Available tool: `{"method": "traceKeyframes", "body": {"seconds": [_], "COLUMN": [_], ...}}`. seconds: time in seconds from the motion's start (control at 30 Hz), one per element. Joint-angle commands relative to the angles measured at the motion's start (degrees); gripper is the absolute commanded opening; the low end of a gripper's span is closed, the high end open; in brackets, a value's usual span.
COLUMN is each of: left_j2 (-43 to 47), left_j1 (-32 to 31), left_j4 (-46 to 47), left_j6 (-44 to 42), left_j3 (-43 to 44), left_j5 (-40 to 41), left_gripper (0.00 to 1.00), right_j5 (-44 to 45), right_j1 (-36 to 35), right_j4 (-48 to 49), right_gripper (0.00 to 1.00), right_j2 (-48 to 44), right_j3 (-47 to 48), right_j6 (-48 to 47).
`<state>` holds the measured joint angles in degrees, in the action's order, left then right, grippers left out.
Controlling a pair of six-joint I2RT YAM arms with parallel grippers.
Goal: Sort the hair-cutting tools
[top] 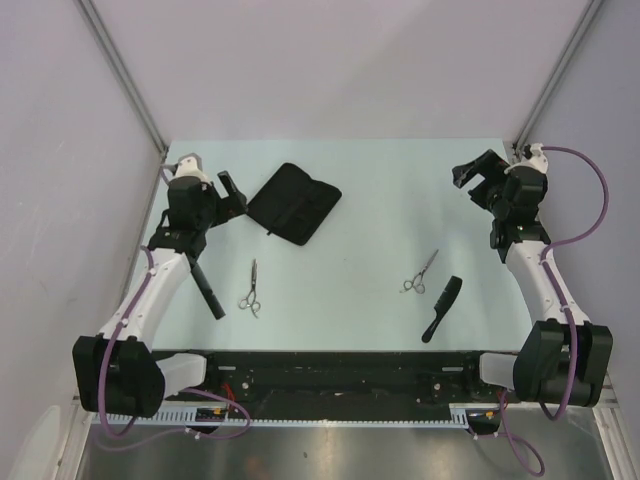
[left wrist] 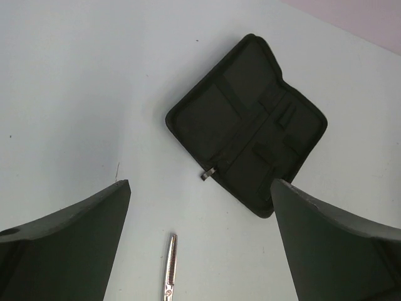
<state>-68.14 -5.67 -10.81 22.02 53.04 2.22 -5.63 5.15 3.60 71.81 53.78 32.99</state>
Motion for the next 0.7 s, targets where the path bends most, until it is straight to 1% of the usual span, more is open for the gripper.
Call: {"method": "traceKeyframes", "body": {"seconds": [0.0,0.03,0.07,0.1,0.13,0.23,0.27,0.3,0.37,0.4,0.47,0.53,0.67], "left_j2": [2.5,2.8,3.1,3.1,3.3,3.4,3.5,3.5,3.7,4.0,4.2,3.9,3.1], "left_j1": [3.4,5.5,7.9,9.3,11.3,13.0,13.3,13.4,13.8,14.1,14.2,14.2,14.2], "left_j4": [-2.1,-2.2,-2.2,-2.1,-2.0,-1.9,-1.9,-1.8,-1.8,-1.7,-1.2,-1.1,-1.0], "left_j6": [8.0,8.6,9.0,9.4,9.6,7.0,7.0,7.0,6.6,6.2,4.9,3.7,3.4], "left_j3": [0.8,0.5,0.1,-0.6,-1.1,-2.8,-3.2,-3.9,-4.3,-4.8,-4.9,-4.8,-5.5], "left_j5": [2.4,0.5,-4.8,-6.9,-8.4,-10.8,-11.0,-10.7,-11.6,-15.4,-18.1,-19.7,-22.9], "left_gripper": [1.00,1.00,1.00,1.00,1.00,1.00,1.00,1.00,1.00,1.00,1.00,1.00,1.00], "right_j5": [-3.5,-4.3,-5.2,-6.8,-7.4,-7.2,-6.9,-6.2,-4.6,-3.1,-2.6,-2.1,-0.4], "right_j1": [-0.1,-0.1,-0.3,-0.5,-0.8,-4.3,-5.0,-8.8,-11.6,-13.2,-16.9,-20.1,-23.8], "right_j4": [-0.3,-0.5,-1.0,-1.0,-1.3,-2.0,-2.1,-2.0,-2.1,-2.1,-1.8,-1.7,-0.9], "right_gripper": [1.00,1.00,1.00,1.00,1.00,1.00,1.00,1.00,1.00,1.00,1.00,1.00,1.00], "right_j2": [-0.2,0.0,0.1,0.3,0.8,1.7,1.8,2.1,2.7,3.1,3.9,5.5,8.9], "right_j3": [1.6,1.6,1.7,1.7,1.7,1.7,1.7,1.7,1.7,1.7,1.7,1.7,1.7], "right_j6": [-0.2,-0.5,-0.7,-1.2,-1.5,-3.8,-4.3,-5.0,-6.6,-6.7,-6.6,-6.2,-4.5]}}
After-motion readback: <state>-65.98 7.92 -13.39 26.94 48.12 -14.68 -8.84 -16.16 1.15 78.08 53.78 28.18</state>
